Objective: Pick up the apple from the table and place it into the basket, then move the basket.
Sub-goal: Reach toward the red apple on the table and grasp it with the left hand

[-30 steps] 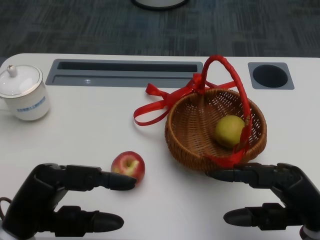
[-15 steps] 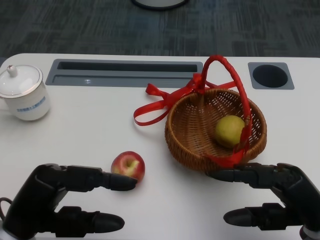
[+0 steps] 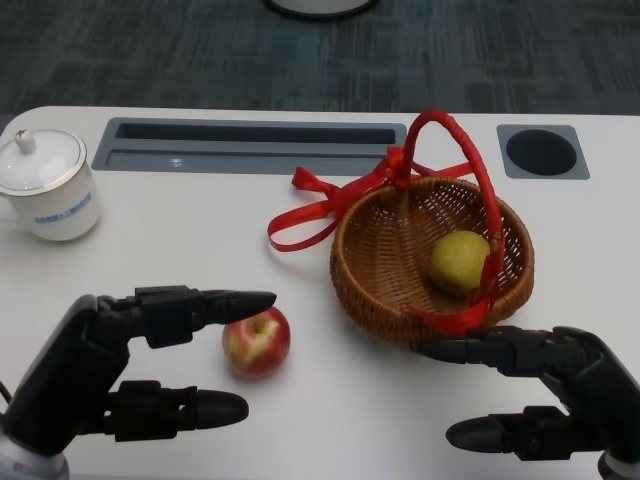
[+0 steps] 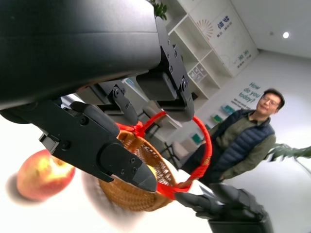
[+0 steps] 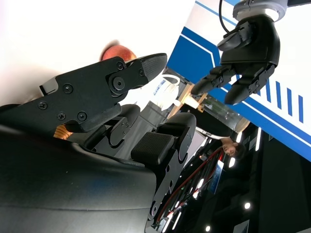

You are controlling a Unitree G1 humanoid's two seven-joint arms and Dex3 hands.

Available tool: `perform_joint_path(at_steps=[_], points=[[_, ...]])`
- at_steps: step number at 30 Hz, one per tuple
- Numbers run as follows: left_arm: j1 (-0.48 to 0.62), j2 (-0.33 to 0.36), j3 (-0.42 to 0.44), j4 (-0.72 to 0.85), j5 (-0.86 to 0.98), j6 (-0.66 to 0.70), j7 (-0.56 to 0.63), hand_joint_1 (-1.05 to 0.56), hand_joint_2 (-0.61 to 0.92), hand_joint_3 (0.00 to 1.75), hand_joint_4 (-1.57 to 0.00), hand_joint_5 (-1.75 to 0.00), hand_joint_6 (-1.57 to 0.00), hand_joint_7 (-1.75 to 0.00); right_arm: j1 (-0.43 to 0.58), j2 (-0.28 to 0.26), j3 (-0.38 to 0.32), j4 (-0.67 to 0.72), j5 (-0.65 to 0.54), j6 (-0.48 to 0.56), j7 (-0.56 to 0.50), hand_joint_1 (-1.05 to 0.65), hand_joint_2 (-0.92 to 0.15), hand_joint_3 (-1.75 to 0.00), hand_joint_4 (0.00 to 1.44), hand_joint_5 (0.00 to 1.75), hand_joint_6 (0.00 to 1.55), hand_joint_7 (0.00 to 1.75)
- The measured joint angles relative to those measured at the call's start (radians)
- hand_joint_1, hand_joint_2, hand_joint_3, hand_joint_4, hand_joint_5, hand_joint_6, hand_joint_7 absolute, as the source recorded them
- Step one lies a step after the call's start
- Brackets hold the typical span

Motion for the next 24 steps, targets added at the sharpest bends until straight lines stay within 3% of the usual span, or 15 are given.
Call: perform_joint_path(at_steps=[9, 18, 24], points=[[-0.104, 0.021, -0.023, 0.093, 0.279, 0.011, 0.173, -0.68, 0.64, 0.0, -0.46, 0.0, -0.42, 0.0, -0.003, 0.002, 0.0, 0.002, 0.0, -0.001, 0.0, -0.34, -0.79, 0.0, 0.83, 0.0, 0.78, 0.0], [-0.21, 0.077, -0.156, 0.244, 0.474, 0.123, 0.258, -0.85, 0.61, 0.0, -0.27, 0.0, -0.27, 0.0, -0.003, 0.003, 0.0, 0.0, -0.002, -0.009, 0.0, -0.34, -0.79, 0.0, 0.83, 0.0, 0.78, 0.0], [-0.311, 0.088, -0.262, 0.428, 0.567, 0.171, 0.36, -0.91, 0.62, 0.01, -0.25, 0.0, -0.24, 0.0, -0.003, 0.003, 0.0, 0.0, -0.002, -0.011, -0.001, -0.34, -0.79, 0.0, 0.83, 0.0, 0.78, 0.0]])
